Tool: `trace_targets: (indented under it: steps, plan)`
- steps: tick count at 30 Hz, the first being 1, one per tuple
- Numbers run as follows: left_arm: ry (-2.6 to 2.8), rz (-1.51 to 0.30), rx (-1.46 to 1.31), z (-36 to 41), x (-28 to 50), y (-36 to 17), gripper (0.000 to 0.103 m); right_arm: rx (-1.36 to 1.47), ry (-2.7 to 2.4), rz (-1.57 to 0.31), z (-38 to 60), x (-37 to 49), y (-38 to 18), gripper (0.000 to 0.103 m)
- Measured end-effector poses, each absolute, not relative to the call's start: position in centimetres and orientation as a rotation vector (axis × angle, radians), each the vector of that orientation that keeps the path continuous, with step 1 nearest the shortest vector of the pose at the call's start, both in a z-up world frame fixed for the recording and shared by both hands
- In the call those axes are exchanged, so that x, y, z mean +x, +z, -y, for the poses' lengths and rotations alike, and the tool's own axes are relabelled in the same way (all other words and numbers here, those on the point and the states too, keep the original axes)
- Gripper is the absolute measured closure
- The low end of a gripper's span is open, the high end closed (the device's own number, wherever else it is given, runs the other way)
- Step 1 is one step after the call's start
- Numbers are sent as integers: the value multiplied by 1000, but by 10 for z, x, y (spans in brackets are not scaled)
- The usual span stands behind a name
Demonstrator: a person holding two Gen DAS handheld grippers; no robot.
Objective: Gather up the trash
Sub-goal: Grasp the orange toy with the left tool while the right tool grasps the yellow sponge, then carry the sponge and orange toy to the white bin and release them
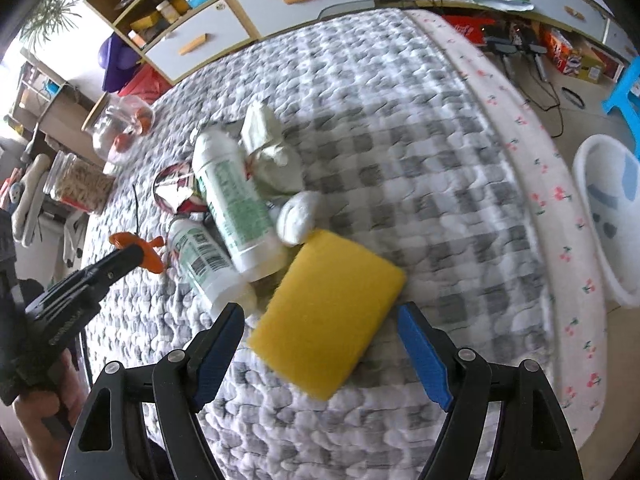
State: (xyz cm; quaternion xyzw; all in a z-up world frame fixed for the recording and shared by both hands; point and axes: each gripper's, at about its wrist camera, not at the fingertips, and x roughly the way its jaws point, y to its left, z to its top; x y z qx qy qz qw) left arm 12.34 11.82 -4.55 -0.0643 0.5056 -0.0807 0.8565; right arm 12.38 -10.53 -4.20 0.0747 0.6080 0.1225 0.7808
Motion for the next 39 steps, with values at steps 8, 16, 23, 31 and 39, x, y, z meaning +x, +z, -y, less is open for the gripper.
trace_targets:
  steps: [8,16,23,31,39]
  plan:
    - [-162,-1066,-139,-123,116,-47,89,61,246,-1321,81,123,-52,16]
    - [-170,-1059,-135,-116,110,-45,89,54,232,-1377,83,124,-67,22]
    - [-209,-1023,-121,-99,109,-33,89,114,278,-1316,109,119,-41,34]
    - [-257,-1001,-108,-76,111,-24,89,182,253,-1256,151,111,-18,34]
    - [-305,-989,-87,-45,112,-17,89,248,179,-1216,196,113,-8,34]
